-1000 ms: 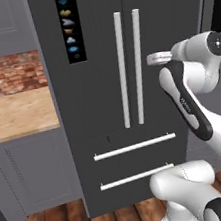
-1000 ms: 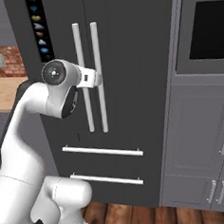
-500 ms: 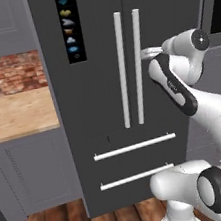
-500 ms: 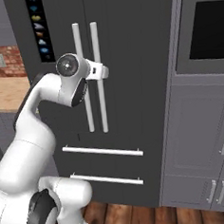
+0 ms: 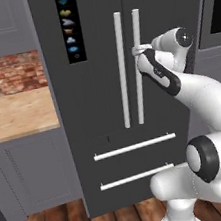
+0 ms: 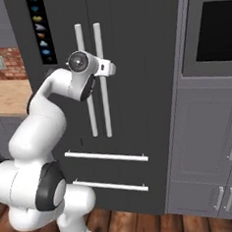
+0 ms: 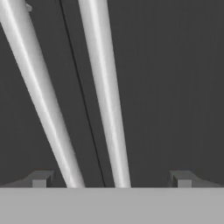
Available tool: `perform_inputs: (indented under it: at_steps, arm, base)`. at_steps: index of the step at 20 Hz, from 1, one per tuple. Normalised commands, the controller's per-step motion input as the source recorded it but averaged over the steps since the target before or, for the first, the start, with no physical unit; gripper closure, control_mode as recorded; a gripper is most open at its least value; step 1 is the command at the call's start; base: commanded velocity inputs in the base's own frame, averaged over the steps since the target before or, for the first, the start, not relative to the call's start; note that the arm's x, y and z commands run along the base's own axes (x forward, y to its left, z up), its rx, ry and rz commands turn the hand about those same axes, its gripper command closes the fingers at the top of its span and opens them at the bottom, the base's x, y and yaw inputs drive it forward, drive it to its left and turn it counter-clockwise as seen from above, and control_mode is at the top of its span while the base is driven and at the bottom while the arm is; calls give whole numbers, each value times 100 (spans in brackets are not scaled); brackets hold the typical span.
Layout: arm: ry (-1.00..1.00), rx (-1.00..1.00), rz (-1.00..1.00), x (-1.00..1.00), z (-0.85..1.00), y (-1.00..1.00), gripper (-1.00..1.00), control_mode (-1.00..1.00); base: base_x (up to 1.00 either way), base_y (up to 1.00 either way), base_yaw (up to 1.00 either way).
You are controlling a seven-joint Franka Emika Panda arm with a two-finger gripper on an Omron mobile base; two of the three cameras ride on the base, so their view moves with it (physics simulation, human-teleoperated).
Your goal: Retrieve the chicken drumstick from the fridge and place it on the saucepan with marinade on the stove.
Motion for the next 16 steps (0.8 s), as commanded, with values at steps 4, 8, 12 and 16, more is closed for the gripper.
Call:
perform_inputs:
  at_steps: [4,8,12,16]
  arm:
    - [0,0,0,64,-9,0,-100,-100]
    - [0,0,0,64,-11,-3,-100,-100]
    - [0,0,0,60,-8,-7,-100,-100]
    - [0,0,0,60,-5,-10,-100,-100]
  base:
    - [0,0,0]
    - [0,0,0]
    - [0,0,0]
    - [0,0,0]
